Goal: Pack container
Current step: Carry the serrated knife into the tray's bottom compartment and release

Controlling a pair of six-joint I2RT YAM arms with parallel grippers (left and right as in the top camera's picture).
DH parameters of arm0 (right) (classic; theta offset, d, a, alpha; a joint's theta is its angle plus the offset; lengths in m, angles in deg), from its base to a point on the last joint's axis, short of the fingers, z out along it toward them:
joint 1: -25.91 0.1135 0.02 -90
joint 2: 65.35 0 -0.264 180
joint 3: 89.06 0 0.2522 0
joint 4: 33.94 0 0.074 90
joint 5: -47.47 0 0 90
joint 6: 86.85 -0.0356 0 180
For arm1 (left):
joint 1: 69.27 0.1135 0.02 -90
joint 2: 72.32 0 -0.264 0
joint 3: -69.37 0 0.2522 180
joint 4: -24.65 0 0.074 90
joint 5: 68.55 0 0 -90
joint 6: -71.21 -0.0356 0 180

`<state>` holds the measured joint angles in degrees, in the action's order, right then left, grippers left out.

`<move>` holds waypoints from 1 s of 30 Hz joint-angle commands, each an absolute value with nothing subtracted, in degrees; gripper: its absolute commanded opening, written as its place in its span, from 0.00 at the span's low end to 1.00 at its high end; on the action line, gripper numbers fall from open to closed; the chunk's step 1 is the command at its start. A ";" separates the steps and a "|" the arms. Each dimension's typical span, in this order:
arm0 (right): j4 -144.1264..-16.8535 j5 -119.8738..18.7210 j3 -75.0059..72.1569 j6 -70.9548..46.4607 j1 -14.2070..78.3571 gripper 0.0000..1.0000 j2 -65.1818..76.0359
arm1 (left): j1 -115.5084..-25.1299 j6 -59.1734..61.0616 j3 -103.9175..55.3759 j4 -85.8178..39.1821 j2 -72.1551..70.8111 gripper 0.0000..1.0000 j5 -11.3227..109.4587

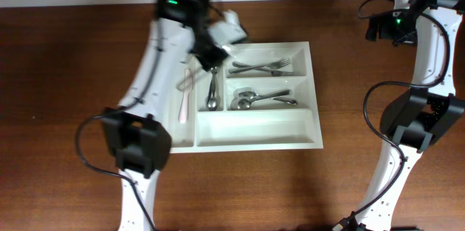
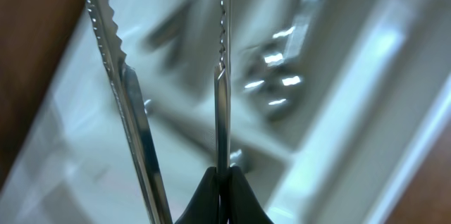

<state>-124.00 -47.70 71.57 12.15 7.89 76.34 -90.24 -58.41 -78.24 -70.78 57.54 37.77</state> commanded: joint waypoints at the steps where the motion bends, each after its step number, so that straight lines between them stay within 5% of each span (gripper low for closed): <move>1: -124.00 -47.61 72.07 11.64 7.52 0.99 74.57 | -95.86 -61.97 -79.28 -72.73 57.08 0.02 38.82; 12: -124.00 -47.61 72.07 11.64 7.52 0.99 74.57 | -108.45 -63.54 -77.32 -76.81 57.22 0.02 38.64; 30: -124.00 -47.64 72.07 11.64 7.52 0.99 74.57 | -109.26 -65.66 -62.13 -73.45 57.24 0.02 40.15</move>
